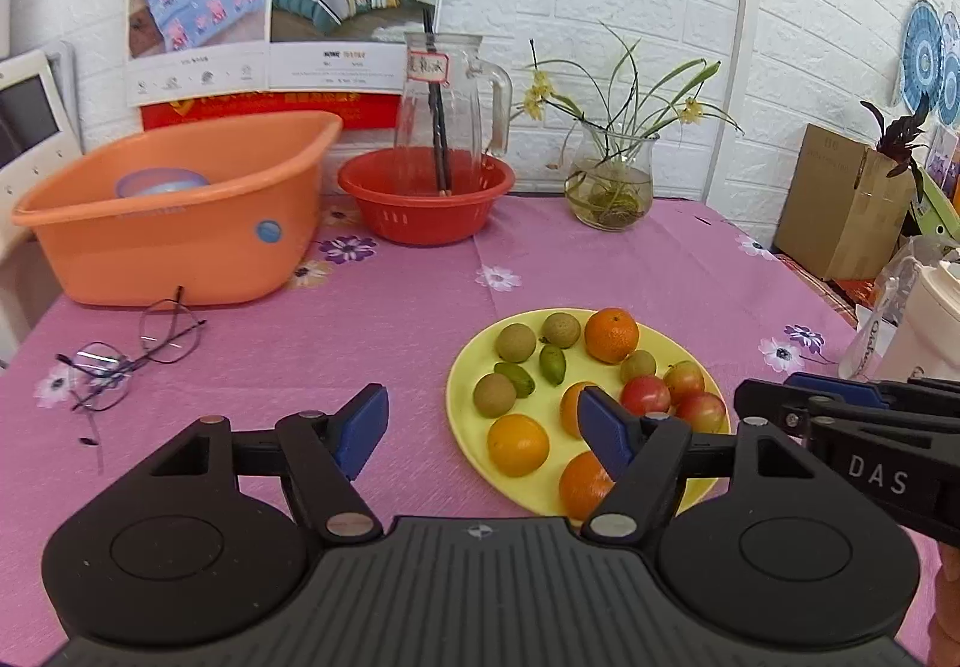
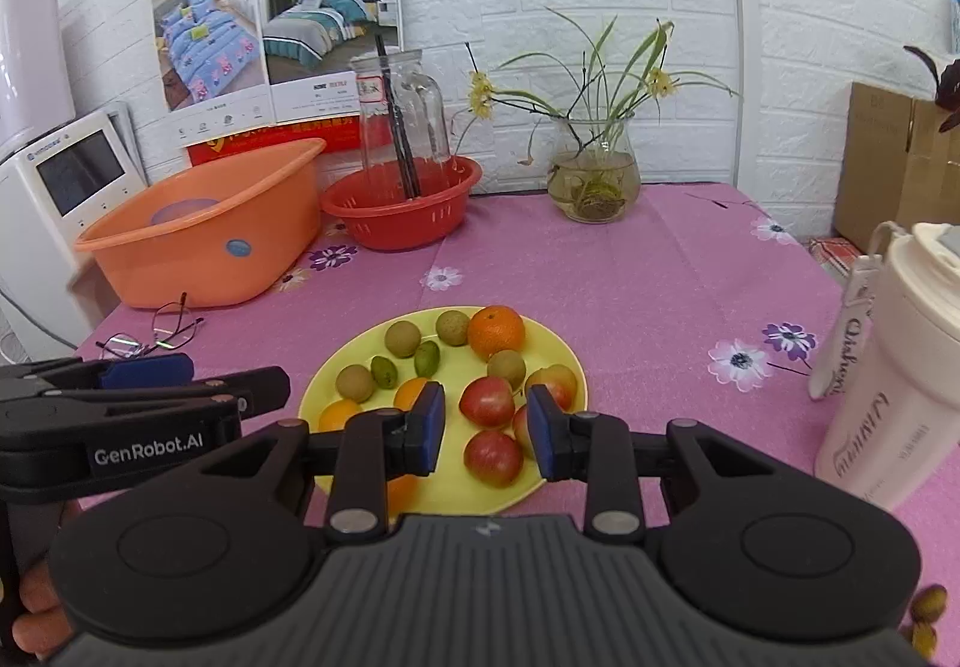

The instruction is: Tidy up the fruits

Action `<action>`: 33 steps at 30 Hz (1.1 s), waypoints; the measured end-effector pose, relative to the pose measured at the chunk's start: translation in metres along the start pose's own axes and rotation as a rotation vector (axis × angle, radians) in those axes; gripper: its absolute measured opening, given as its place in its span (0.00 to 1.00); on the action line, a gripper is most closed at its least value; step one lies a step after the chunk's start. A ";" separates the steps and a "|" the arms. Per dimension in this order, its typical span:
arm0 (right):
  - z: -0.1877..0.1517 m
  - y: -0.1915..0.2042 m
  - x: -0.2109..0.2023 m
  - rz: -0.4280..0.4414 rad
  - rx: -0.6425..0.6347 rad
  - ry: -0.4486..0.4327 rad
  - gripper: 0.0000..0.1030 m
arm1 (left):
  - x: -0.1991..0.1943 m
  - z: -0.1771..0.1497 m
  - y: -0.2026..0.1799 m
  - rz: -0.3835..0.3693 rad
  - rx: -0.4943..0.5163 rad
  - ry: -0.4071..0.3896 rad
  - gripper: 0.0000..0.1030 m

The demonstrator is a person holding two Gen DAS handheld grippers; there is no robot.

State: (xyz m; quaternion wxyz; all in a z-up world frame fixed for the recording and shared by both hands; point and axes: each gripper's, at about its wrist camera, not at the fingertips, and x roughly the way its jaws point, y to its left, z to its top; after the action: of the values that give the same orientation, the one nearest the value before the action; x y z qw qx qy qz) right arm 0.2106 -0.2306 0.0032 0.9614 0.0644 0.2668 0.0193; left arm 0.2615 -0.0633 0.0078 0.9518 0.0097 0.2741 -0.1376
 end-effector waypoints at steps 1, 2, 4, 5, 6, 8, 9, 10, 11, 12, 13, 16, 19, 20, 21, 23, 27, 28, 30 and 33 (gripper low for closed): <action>-0.003 0.002 -0.006 -0.004 -0.001 -0.003 0.75 | -0.006 -0.002 0.001 -0.001 0.000 -0.004 0.68; -0.005 0.004 -0.010 -0.010 -0.001 -0.002 0.75 | -0.012 -0.004 0.002 -0.009 -0.007 -0.005 0.71; -0.012 0.010 -0.020 -0.024 -0.006 0.007 0.75 | -0.022 -0.008 0.004 -0.033 -0.023 0.001 0.73; -0.016 0.013 -0.025 -0.030 -0.010 0.011 0.75 | -0.026 -0.011 0.005 -0.040 -0.027 0.002 0.73; -0.019 0.016 -0.029 -0.036 -0.013 0.011 0.75 | -0.031 -0.014 0.004 -0.043 -0.026 0.002 0.73; -0.025 0.019 -0.037 -0.045 -0.018 0.008 0.75 | -0.038 -0.022 0.002 -0.033 -0.014 0.007 0.74; -0.028 0.021 -0.041 -0.050 -0.019 0.006 0.75 | -0.041 -0.027 0.002 -0.027 -0.006 0.014 0.75; -0.031 0.022 -0.046 -0.053 -0.019 0.004 0.75 | -0.044 -0.030 0.002 -0.030 -0.002 0.022 0.76; -0.034 0.023 -0.050 -0.052 -0.016 0.002 0.75 | -0.046 -0.034 0.003 -0.037 -0.001 0.033 0.76; -0.036 0.024 -0.052 -0.049 -0.014 0.003 0.75 | -0.048 -0.038 0.004 -0.043 -0.005 0.044 0.76; -0.039 0.026 -0.056 -0.045 -0.012 0.005 0.75 | -0.050 -0.041 0.006 -0.043 -0.011 0.053 0.76; -0.045 0.029 -0.063 -0.047 -0.014 0.006 0.75 | -0.057 -0.049 0.011 -0.024 -0.033 0.058 0.76; -0.050 0.032 -0.069 -0.052 -0.022 0.001 0.75 | -0.067 -0.054 0.014 -0.019 -0.044 0.052 0.76; -0.051 0.033 -0.071 -0.048 -0.022 0.001 0.75 | -0.070 -0.055 0.014 -0.024 -0.044 0.052 0.76; -0.053 0.034 -0.073 -0.039 -0.023 0.003 0.75 | -0.073 -0.055 0.015 -0.027 -0.041 0.052 0.76; -0.056 0.035 -0.077 -0.025 -0.026 0.002 0.75 | -0.080 -0.057 0.013 -0.022 -0.025 0.041 0.76; -0.061 0.037 -0.085 -0.026 -0.038 -0.015 0.75 | -0.093 -0.061 0.009 0.007 0.021 0.004 0.78; -0.062 0.037 -0.087 -0.026 -0.040 -0.020 0.75 | -0.096 -0.062 0.007 0.009 0.030 -0.002 0.79; -0.062 0.038 -0.090 -0.023 -0.045 -0.028 0.75 | -0.100 -0.065 0.005 0.009 0.049 -0.011 0.80; -0.065 0.040 -0.096 -0.027 -0.059 -0.057 0.75 | -0.104 -0.067 0.001 0.008 0.061 -0.015 0.80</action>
State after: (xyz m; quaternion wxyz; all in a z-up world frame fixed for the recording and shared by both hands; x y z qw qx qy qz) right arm 0.0943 -0.1907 0.0023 0.9703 0.0330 0.2393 0.0122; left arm 0.1420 -0.0289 0.0053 0.9536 0.0386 0.2624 -0.1423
